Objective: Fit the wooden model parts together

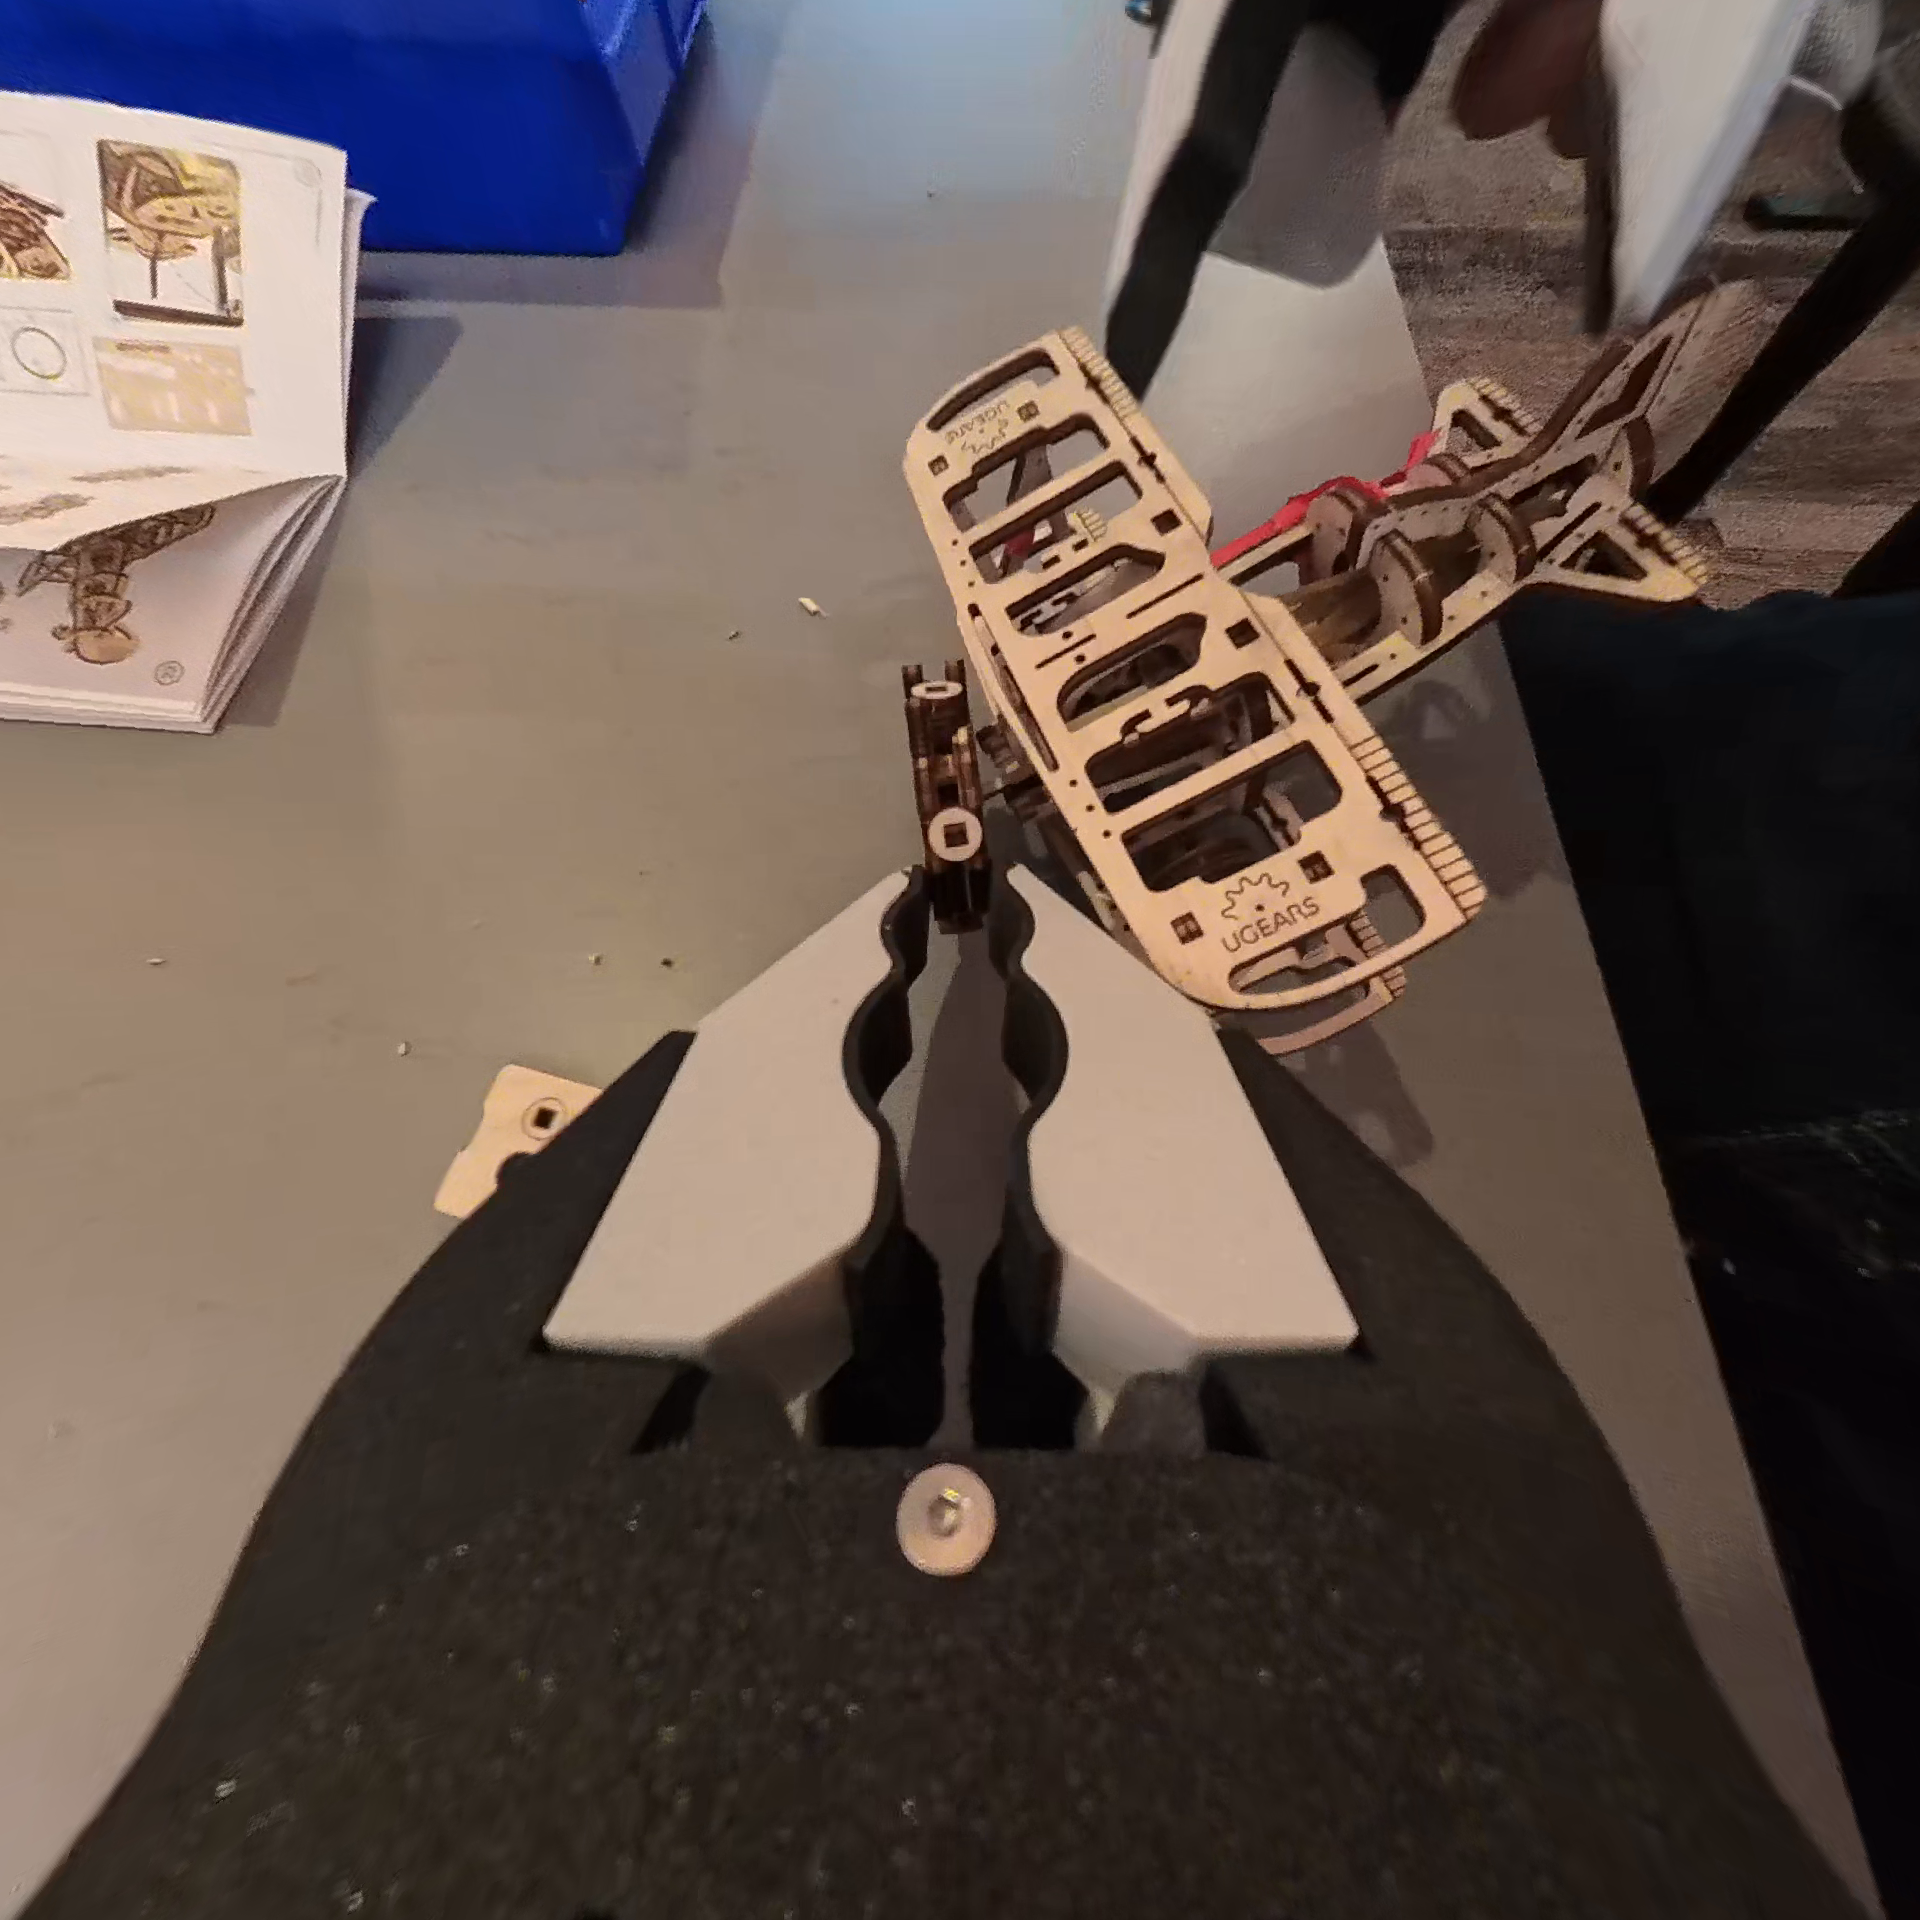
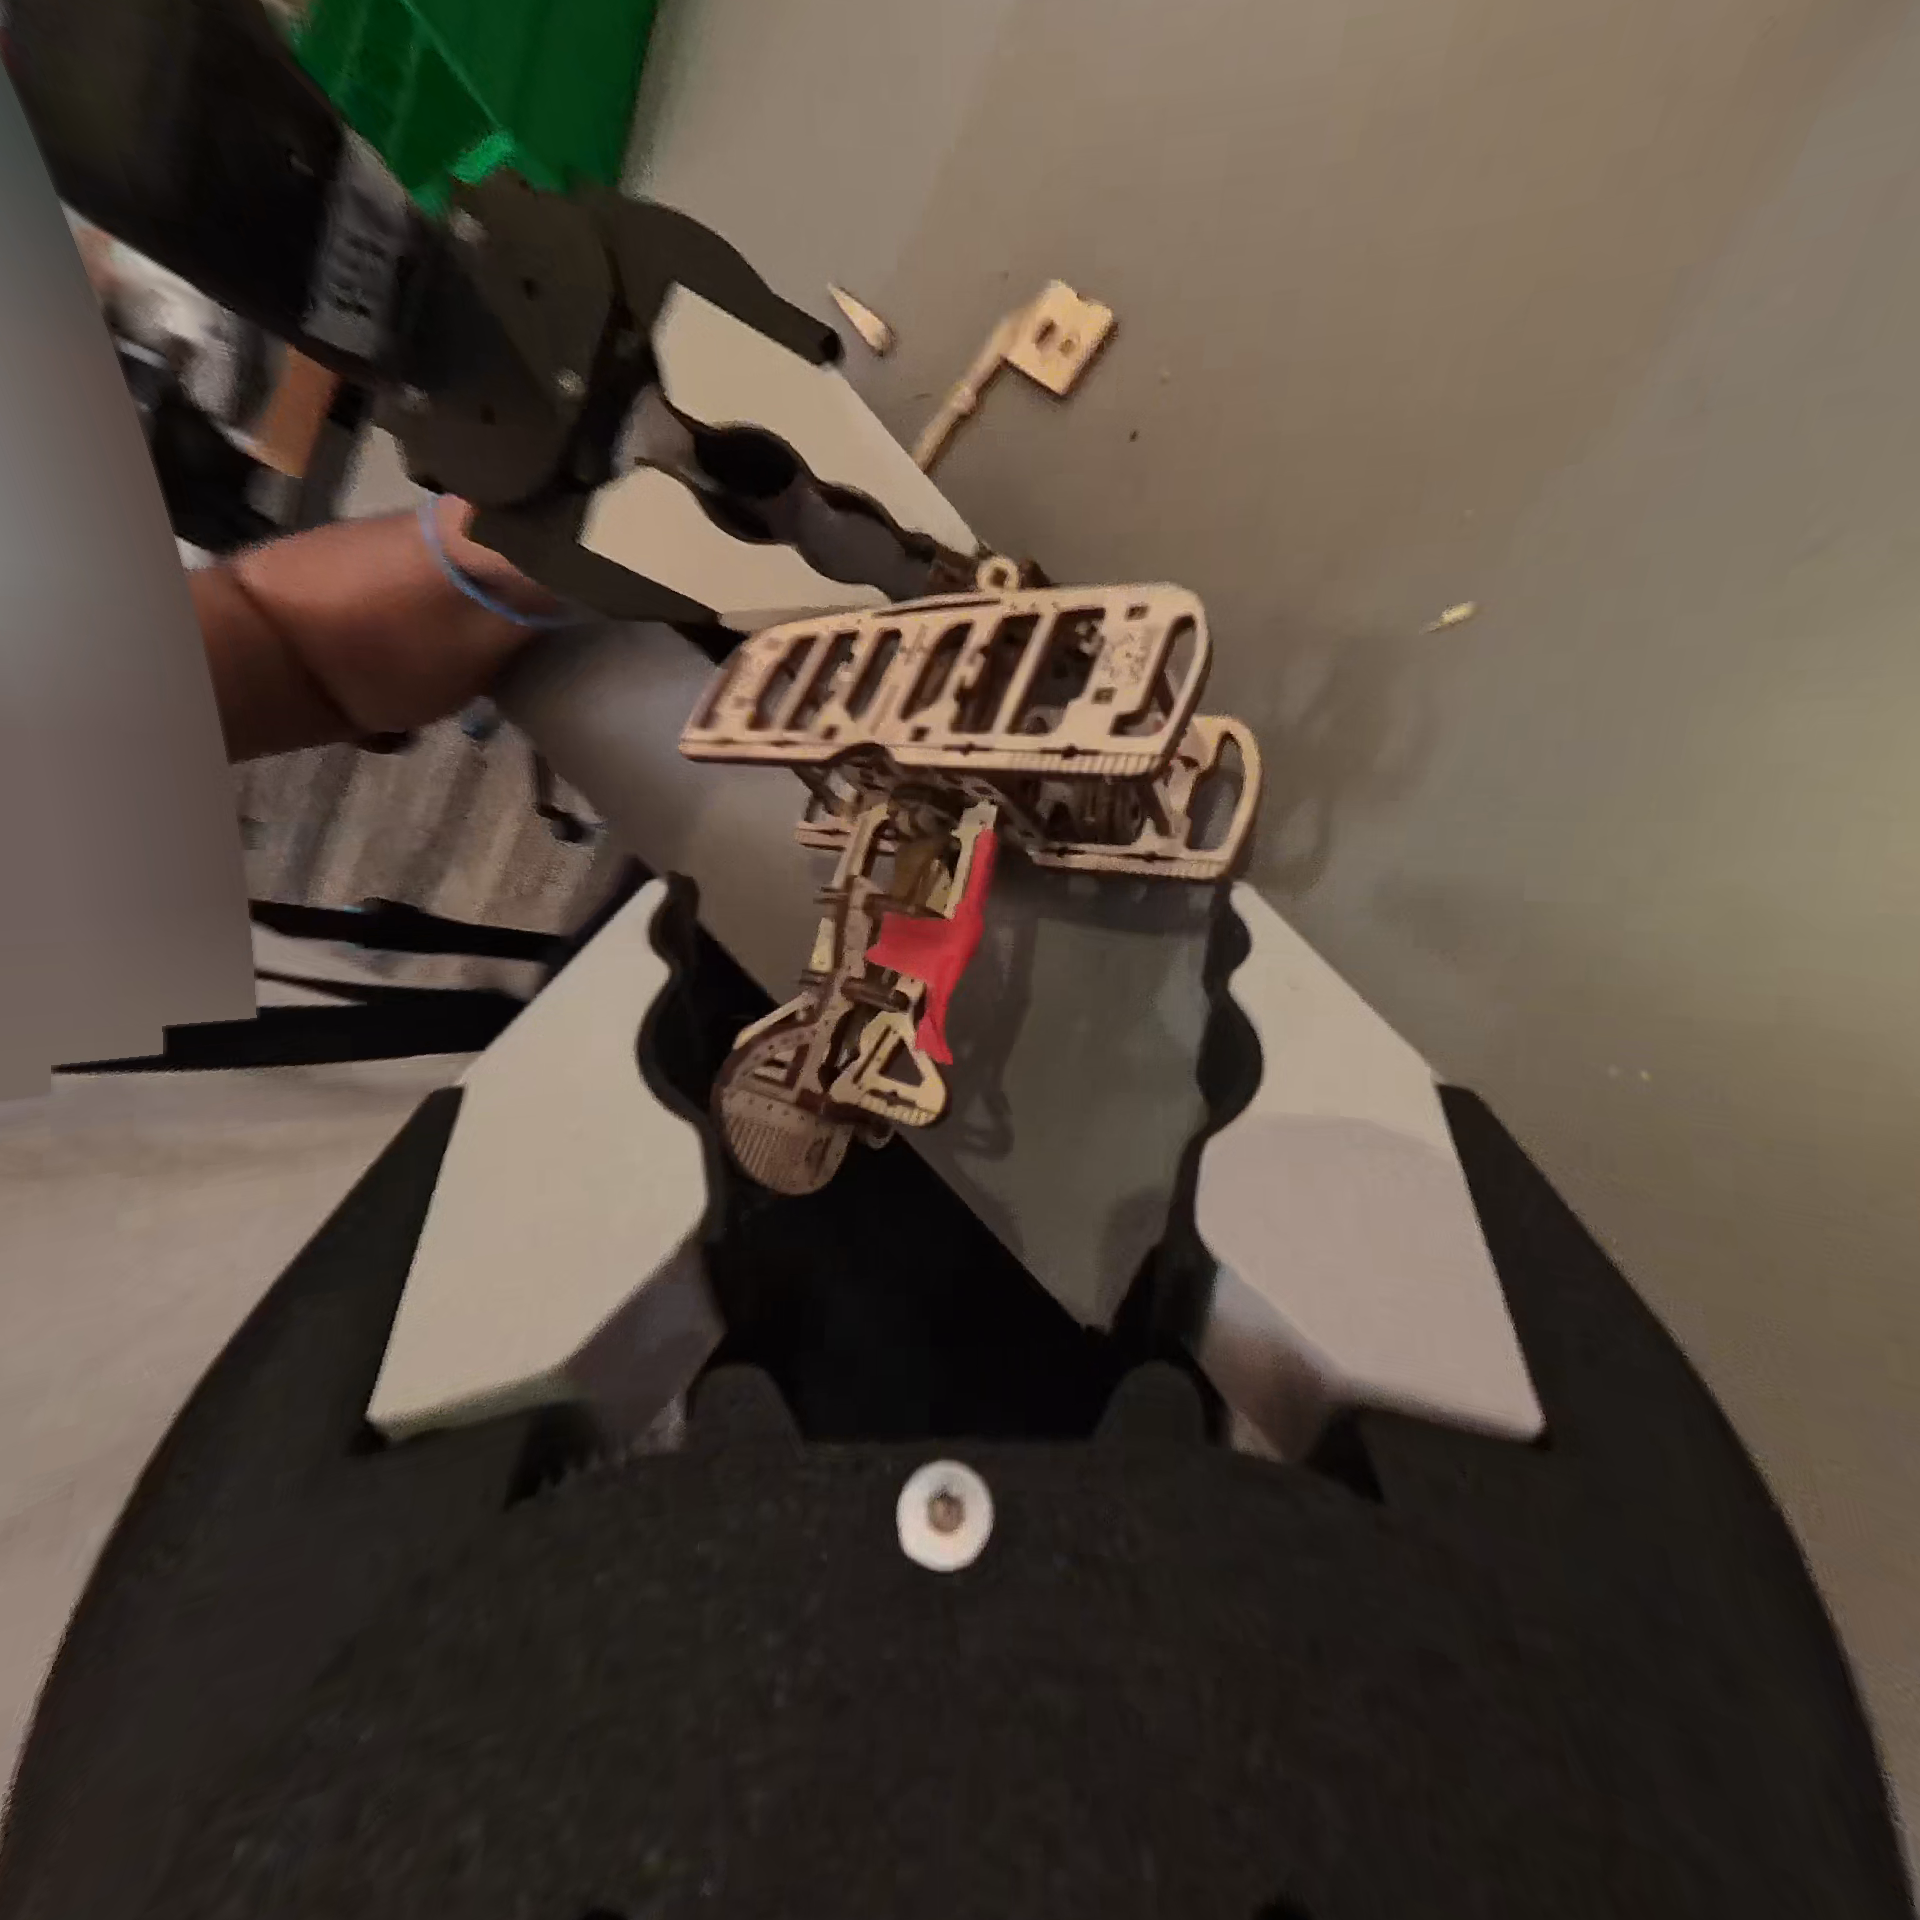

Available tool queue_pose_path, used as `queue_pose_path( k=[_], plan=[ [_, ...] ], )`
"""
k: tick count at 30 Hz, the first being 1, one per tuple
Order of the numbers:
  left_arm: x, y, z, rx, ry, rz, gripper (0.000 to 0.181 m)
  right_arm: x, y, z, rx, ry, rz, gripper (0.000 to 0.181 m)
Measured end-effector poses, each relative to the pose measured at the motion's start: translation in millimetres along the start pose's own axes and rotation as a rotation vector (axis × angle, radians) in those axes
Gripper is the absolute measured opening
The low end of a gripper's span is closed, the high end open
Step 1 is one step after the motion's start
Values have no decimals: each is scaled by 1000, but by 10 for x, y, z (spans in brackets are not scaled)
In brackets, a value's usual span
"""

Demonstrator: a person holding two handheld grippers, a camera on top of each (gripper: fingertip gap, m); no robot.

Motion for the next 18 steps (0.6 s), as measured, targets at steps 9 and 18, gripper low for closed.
queue_pose_path(
  k=[9,18],
  plan=[
    [-10,-107,-21,-31,-2,-55,8,103,102,391,402,228,-144,115],
    [-15,-175,-51,-67,18,-137,8,124,59,527,533,240,-236,114]
  ],
)
Point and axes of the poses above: each gripper's, where its closed fingertips meet, z out along the fingers, x out of its underside, y = z × x across the jaws, the point moved 6 cm from there along -z, back along the fingers, and after that the axes turned 7 degrees about -x, right-handed, at the moved point
